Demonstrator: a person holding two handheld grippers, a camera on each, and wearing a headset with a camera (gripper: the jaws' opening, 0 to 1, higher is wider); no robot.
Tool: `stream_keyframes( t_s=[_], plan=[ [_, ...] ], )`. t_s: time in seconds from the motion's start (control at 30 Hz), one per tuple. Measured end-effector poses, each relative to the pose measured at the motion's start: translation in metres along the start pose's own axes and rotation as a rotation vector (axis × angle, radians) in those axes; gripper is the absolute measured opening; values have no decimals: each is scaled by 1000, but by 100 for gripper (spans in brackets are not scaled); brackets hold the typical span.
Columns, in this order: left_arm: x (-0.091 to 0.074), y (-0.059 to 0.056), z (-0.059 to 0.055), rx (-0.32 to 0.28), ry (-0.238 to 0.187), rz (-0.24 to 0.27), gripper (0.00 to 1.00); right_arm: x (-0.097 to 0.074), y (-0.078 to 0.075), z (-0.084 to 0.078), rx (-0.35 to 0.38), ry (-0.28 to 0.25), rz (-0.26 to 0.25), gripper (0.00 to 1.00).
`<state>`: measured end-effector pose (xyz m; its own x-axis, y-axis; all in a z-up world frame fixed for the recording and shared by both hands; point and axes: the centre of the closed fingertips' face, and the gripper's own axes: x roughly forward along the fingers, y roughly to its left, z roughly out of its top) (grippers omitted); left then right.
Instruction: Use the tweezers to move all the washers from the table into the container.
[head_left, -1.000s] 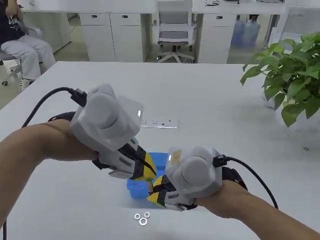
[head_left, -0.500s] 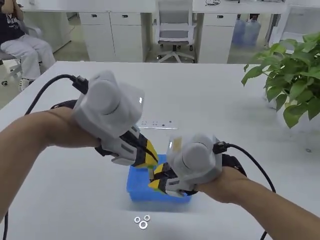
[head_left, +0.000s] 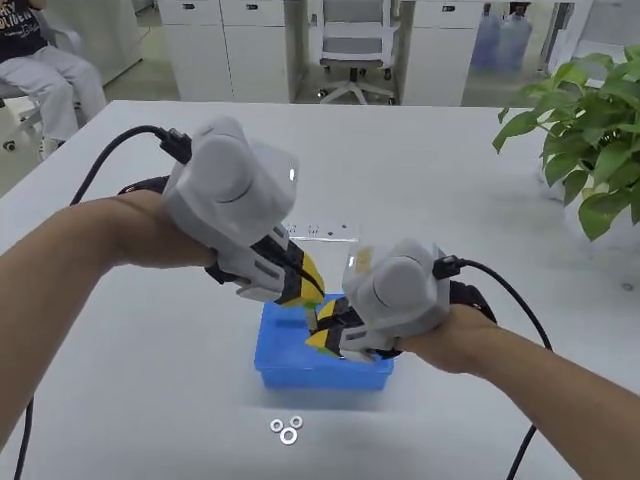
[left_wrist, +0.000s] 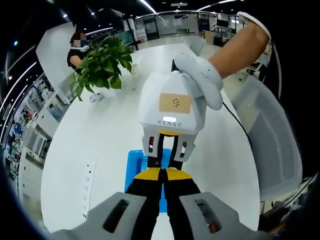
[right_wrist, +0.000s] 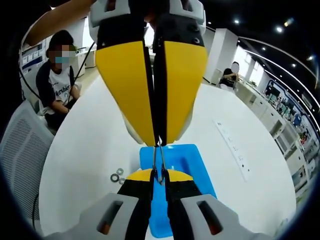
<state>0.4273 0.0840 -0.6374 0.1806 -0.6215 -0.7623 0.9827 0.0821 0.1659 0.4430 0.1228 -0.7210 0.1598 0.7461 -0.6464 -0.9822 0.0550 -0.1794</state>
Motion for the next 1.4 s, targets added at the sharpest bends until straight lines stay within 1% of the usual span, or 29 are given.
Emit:
stream_keyframes(
  t_s=[0.23,0.43,0.7,1.0,1.4],
  plan=[
    [11,8,-5,-5,-3,-3,5,6,-8,-11,19,4,0,10],
    [21,13,-12,-14,-3,-4,5,13,-12,-22,28,13,0,10],
    [33,17,-23,-31,7,-2,5,24,-15,-35,50,31,17,10],
    [45,19,-34,-38,28,-13,5,31,-14,-48,47,62,29,10],
    [49,21,-35,-41,29,-17,5,33,-16,-53,59,69,29,11]
  ],
)
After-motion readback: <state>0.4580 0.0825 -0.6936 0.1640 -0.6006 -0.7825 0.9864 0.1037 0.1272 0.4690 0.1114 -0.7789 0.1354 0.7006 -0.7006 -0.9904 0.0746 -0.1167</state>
